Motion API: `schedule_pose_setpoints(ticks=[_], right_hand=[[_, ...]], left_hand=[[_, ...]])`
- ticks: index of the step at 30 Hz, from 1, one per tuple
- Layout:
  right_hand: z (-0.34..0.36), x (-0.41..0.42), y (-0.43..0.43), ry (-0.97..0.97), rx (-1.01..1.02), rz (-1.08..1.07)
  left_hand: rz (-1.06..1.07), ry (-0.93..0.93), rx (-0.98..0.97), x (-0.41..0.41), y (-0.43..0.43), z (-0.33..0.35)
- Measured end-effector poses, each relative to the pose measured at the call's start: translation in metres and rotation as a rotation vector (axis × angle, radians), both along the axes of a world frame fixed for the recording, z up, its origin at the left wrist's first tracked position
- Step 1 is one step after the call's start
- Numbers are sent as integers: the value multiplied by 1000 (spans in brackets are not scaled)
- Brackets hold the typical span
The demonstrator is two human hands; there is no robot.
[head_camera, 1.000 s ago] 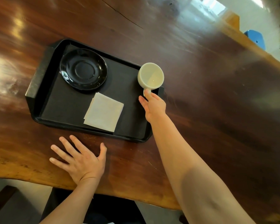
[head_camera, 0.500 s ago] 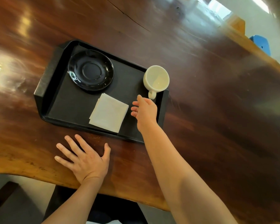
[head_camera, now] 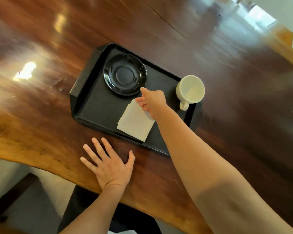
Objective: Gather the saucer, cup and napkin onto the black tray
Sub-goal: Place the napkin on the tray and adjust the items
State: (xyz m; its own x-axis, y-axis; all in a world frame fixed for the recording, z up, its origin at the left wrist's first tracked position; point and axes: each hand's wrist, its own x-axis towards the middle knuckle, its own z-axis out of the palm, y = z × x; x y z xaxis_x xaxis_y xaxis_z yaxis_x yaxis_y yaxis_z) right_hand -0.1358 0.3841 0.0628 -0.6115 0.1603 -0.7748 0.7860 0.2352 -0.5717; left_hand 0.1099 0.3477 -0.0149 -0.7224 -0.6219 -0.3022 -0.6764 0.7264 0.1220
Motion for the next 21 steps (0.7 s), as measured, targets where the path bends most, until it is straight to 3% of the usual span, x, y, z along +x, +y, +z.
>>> schedule_pose_setpoints(ticks=[8,21], right_hand=[[1,-18,-13,-101,-10,31],[-11,-29,-36,-59,-20,53]], left_hand=[[-2,4,4,-1,0,2],[-4,3,7,-1,-1,-1]])
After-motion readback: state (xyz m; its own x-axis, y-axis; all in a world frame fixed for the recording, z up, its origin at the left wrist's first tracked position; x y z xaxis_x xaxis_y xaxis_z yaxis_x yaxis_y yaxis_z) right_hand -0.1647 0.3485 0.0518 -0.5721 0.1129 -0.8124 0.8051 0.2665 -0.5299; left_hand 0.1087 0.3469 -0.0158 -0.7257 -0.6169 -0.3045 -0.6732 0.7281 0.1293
